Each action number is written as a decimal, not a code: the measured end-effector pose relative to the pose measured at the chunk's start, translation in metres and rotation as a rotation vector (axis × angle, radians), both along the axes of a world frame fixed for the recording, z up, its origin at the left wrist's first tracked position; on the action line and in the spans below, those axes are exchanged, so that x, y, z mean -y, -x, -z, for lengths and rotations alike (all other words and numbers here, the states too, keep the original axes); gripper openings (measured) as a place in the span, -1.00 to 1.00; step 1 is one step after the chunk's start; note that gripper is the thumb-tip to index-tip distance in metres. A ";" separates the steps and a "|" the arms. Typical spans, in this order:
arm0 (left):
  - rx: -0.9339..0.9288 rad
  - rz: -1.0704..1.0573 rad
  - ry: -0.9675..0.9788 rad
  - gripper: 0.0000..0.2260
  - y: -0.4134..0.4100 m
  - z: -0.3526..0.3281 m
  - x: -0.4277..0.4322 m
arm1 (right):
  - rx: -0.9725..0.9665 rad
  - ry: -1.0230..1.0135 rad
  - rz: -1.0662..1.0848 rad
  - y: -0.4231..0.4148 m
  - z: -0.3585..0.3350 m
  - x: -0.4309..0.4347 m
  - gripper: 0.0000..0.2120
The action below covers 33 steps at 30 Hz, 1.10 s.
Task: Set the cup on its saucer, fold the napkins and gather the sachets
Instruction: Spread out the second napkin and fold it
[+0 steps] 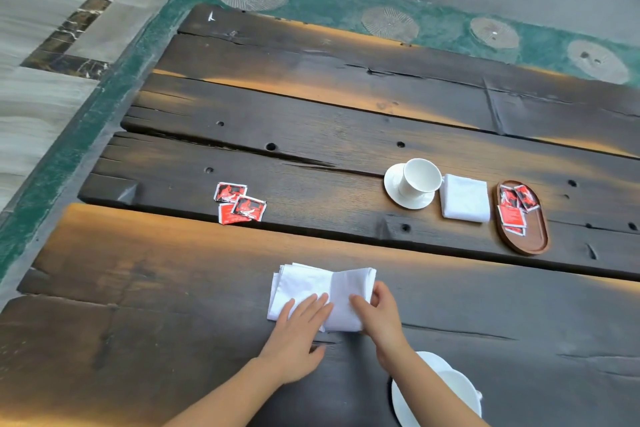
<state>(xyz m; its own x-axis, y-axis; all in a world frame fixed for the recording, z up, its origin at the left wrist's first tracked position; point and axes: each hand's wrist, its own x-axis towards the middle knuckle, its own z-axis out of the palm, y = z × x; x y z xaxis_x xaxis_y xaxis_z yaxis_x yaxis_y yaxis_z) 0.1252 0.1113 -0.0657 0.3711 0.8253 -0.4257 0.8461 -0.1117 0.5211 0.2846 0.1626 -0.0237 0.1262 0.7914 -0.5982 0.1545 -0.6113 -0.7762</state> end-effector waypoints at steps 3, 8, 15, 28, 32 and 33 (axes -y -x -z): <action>0.415 -0.509 0.113 -0.61 -0.005 -0.016 -0.012 | 0.028 -0.084 -0.105 0.022 -0.006 -0.004 -0.83; 0.857 -1.151 0.473 -0.71 -0.001 -0.037 -0.032 | -0.134 0.056 -0.246 0.058 -0.008 -0.005 -0.88; 0.162 -0.790 -0.007 -0.58 0.017 -0.015 -0.014 | 0.016 0.137 -0.621 0.072 0.011 -0.003 -0.71; -0.174 -0.223 0.042 -0.39 0.011 -0.004 0.019 | 1.021 -0.328 -1.366 0.022 0.016 -0.012 -0.46; -0.274 0.002 0.003 -0.43 0.015 -0.004 0.004 | 1.061 -0.280 -1.368 0.005 0.005 -0.007 -0.68; -0.298 0.064 -0.004 -0.43 0.015 -0.004 0.001 | 1.066 -0.263 -1.385 -0.003 0.002 -0.004 -0.70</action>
<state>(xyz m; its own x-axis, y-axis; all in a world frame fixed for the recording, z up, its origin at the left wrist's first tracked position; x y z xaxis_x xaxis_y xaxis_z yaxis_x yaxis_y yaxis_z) 0.1101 0.1100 -0.0614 0.2819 0.8060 -0.5204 0.9529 -0.1718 0.2500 0.2873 0.1667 -0.0260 -0.4437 0.6981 -0.5620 0.8602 0.5076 -0.0487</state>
